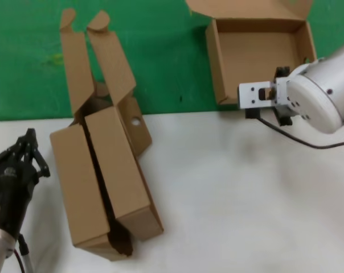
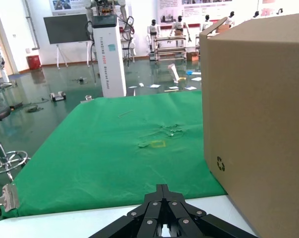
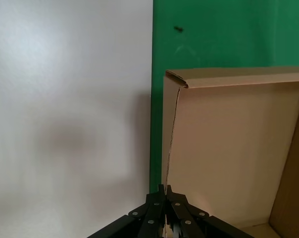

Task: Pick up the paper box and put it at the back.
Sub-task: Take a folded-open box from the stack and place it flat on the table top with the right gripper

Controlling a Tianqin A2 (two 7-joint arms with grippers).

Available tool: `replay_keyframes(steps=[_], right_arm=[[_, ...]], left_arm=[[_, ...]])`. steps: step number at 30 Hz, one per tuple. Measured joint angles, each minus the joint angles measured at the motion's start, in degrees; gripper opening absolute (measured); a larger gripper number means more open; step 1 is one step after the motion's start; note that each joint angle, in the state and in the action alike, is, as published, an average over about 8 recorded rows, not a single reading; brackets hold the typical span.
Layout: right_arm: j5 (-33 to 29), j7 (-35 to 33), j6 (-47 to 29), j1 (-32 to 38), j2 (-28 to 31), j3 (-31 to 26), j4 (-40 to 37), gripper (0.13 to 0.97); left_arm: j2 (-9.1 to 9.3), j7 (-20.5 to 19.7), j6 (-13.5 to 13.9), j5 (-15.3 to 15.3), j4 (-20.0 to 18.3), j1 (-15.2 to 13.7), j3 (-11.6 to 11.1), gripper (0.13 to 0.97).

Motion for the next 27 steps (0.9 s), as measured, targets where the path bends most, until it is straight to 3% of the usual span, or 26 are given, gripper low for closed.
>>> replay_keyframes(steps=[10,27], right_arm=[[-1.95,-0.34,2.58,-0.35,-3.67,1.72,-7.04,0.148],[-3.73,-1.05,8.76,-1.16,-5.81,5.22,-11.59,0.163]], left_arm=[[0.0,0.0,0.0,0.0,0.0,0.0,0.0,0.143],[0.0,0.0,0.0,0.0,0.0,0.0,0.0,0.143]])
